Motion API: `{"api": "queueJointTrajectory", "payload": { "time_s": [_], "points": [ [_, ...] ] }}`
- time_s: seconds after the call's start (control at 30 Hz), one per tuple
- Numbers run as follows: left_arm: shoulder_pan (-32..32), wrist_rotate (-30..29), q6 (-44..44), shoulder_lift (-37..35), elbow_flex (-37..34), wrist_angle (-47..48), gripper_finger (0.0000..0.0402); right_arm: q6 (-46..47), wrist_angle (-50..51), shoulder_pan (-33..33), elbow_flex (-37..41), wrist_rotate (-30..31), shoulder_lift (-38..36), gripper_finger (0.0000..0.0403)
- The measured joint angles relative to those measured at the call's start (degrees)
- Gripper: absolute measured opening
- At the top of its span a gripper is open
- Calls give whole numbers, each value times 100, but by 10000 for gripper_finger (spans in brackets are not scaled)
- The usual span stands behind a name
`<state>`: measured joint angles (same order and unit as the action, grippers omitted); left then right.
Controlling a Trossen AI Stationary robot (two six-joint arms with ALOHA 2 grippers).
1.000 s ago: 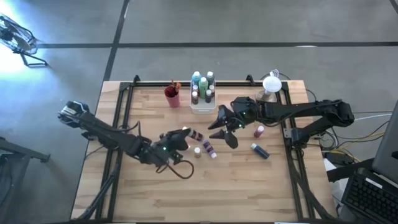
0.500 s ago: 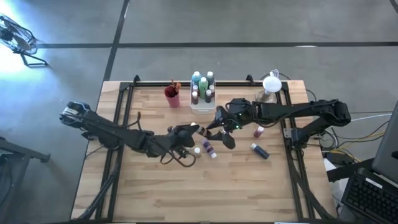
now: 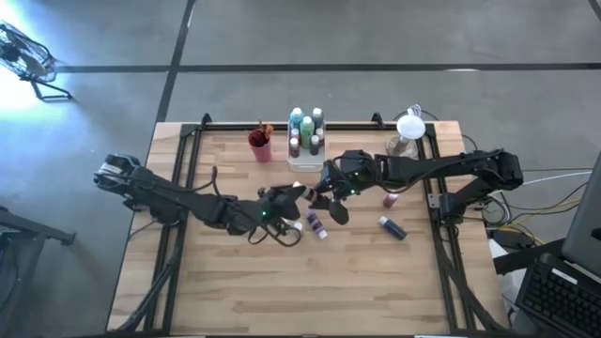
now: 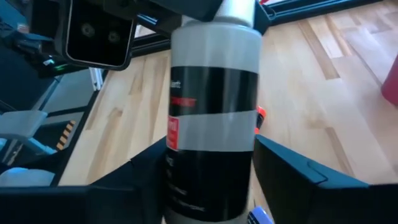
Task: Pick & Place Paint Supplies
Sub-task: Put the gray paint bottle into the white bin
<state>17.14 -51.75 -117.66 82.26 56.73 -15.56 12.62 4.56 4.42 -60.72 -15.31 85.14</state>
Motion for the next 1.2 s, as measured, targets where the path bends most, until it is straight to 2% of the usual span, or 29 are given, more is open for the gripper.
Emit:
{"api": "queueJointTrajectory", "payload": {
  "time_s": [0.2, 0.27, 0.33, 0.47, 0.57, 0.63, 0.73, 0.8, 0.9, 1.07, 1.13, 1.2],
  "points": [
    [1, 12, 249, 0, 0, 26, 120, -83, 88, 5, -3, 20, -83, 111],
    [-2, 129, 711, 0, -12, 65, 134, -118, 192, 7, -3, 3, -137, 109],
    [13, 110, 1411, -1, -21, 37, 164, -307, 393, 4, -2, 237, -234, 109],
    [42, -395, 3075, -71, -35, 96, 213, -633, 1053, 26, -80, 1145, -659, 109],
    [27, -737, 4650, -311, -62, 183, 224, -734, 1320, 22, -57, 1466, -1013, 109],
    [24, -708, 5871, -537, -99, 362, 224, -784, 1349, -23, 2, 1607, -1252, 109],
    [-139, 223, 7797, -956, -339, 560, 221, -956, 1261, -161, 219, 1946, -1576, 109],
    [-397, 1307, 8901, -1227, -558, 450, 219, -1091, 1025, -293, 446, 2285, -1718, 109],
    [-871, 2759, 10041, -1419, -924, -161, 217, -1334, 300, -507, 849, 2584, -1878, 109],
    [-1452, 4592, 11131, -1362, -1393, -1624, 215, -1683, -1052, -658, 1431, 2718, -2004, 109],
    [-1571, 5045, 11418, -1283, -1505, -2245, 215, -1765, -1409, -665, 1600, 2730, -2008, 109],
    [-1623, 5243, 11587, -1203, -1565, -2650, 215, -1801, -1725, -670, 1666, 2730, -1985, 109]
  ]
}}
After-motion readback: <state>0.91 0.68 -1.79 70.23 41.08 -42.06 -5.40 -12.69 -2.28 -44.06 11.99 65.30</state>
